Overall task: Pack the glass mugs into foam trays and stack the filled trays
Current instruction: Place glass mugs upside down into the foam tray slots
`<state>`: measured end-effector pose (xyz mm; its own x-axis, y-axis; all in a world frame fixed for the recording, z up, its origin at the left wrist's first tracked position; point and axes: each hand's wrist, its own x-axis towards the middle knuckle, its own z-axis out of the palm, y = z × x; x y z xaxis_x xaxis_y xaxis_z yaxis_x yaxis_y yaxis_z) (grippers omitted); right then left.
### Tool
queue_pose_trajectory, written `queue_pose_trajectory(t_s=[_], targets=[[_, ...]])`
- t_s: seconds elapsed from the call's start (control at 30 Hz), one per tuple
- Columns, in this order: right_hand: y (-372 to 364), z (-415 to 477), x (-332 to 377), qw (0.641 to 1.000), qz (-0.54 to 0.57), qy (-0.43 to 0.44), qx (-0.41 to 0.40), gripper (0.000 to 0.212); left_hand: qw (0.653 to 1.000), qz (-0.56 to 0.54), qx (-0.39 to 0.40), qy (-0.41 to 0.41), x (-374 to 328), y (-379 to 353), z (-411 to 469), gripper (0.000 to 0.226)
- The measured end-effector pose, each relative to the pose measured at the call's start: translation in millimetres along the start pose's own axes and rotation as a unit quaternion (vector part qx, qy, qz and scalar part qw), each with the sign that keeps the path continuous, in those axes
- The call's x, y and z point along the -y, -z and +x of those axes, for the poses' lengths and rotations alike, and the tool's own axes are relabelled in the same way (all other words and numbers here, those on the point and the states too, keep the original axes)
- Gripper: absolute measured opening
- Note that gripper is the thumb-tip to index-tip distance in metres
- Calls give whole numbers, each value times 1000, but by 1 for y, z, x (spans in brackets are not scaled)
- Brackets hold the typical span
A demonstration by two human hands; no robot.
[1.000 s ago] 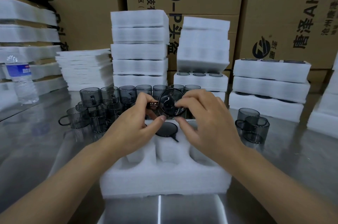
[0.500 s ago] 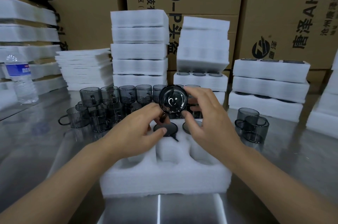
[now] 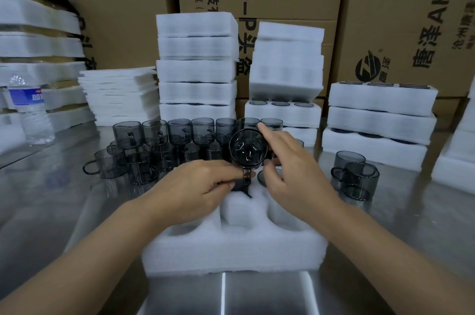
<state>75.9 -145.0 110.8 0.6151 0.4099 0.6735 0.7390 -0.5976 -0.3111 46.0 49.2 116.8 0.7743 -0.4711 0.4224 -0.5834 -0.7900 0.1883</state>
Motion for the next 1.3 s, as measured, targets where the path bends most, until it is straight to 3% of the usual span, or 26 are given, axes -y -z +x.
queue_pose_trajectory(t_s=[0.3, 0.43, 0.6, 0.73, 0.87, 1.1, 1.2, 1.3], targets=[[0, -2, 0, 1000, 1, -7, 6, 61, 1000, -21, -9, -16, 3, -1, 1, 27], [3, -2, 2, 1000, 15, 0, 7, 59, 991, -120, -54, 14, 5, 1, 2, 14], [12, 0, 10, 999, -3, 48, 14, 54, 954, -285, -68, 70, 5, 14, 2, 13], [19, 0, 24, 999, 30, 35, 0, 53, 921, -378, -21, 93, 17, 33, -2, 25], [21, -4, 40, 992, 114, -11, 44, 51, 894, -430, 98, 78, 35, 53, -12, 51], [9, -12, 53, 970, 232, -7, 74, 59, 854, -478, 181, 103, 48, 68, -25, 37], [5, -14, 52, 963, 254, -17, 88, 42, 839, -490, 180, 151, 51, 69, -27, 56], [3, -14, 55, 967, 232, -10, 105, 24, 838, -475, 184, 195, 57, 67, -28, 26]])
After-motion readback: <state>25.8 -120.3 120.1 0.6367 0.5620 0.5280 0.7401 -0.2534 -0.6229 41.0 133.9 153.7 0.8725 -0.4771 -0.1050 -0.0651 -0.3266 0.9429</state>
